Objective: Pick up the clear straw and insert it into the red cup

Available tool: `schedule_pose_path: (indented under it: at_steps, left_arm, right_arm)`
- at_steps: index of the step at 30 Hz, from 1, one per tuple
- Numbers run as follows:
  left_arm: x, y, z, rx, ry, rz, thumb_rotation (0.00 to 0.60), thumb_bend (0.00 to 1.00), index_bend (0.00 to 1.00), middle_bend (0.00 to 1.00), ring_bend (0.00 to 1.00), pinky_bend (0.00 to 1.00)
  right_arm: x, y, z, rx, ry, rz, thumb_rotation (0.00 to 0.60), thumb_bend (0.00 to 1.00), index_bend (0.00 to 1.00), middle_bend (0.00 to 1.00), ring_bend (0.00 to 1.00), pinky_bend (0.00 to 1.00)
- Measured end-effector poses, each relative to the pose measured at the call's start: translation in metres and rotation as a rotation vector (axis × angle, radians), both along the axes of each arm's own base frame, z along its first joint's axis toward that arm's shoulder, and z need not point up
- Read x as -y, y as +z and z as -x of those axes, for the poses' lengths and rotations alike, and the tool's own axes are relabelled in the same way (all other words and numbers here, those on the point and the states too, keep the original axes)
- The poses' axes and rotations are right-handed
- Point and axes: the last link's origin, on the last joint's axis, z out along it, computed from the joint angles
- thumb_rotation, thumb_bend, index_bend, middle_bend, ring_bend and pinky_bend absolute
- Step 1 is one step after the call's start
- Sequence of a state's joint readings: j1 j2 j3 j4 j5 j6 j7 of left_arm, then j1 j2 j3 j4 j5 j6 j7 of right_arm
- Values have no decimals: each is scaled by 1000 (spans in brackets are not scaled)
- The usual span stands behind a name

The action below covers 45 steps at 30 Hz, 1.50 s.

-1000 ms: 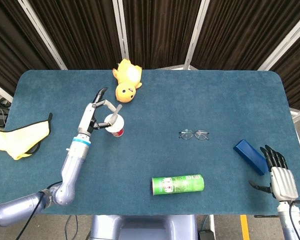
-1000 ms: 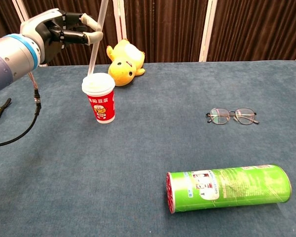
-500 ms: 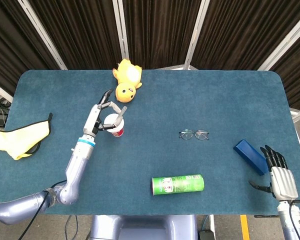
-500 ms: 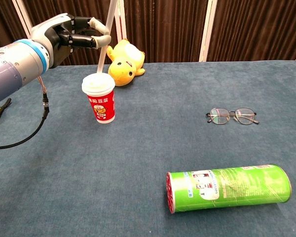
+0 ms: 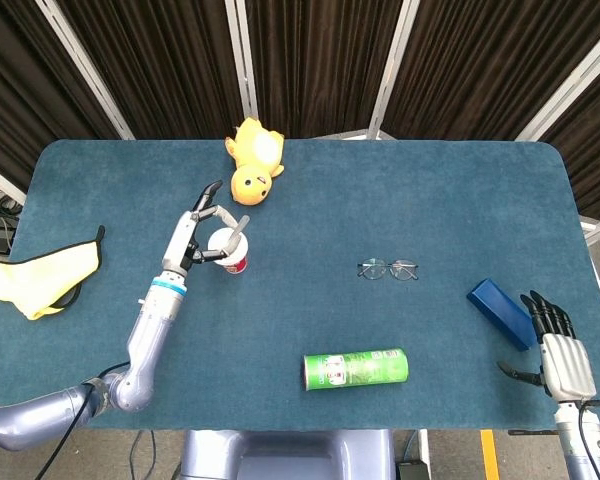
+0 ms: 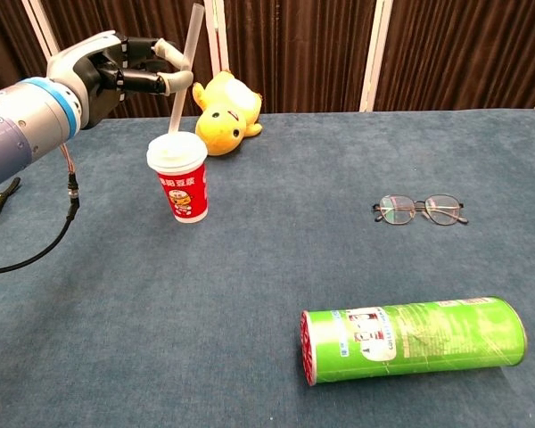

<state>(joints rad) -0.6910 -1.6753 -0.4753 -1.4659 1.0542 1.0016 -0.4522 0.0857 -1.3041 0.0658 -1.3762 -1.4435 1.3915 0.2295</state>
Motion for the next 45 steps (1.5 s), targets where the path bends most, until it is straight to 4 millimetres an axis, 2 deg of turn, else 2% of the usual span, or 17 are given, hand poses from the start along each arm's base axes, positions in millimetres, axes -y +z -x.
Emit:
schedule_pose_path:
  at_steps: [14, 34, 45]
  left_arm:
    - [0, -10, 13, 9, 20, 15, 600, 374, 562, 25, 0, 0]
    - [2, -4, 9, 33, -22, -1, 600, 374, 564, 25, 0, 0]
    - [5, -8, 16, 27, -15, 9, 600, 375, 563, 26, 0, 0]
  right_arm:
    - [0, 0, 0, 1, -3, 1, 600, 34, 0, 0, 0, 0]
    - [0, 0, 0, 3, -2, -1, 600, 31, 0, 0, 0, 0]
    - [-1, 0, -1, 4, 0, 0, 600, 32, 0, 0, 0, 0]
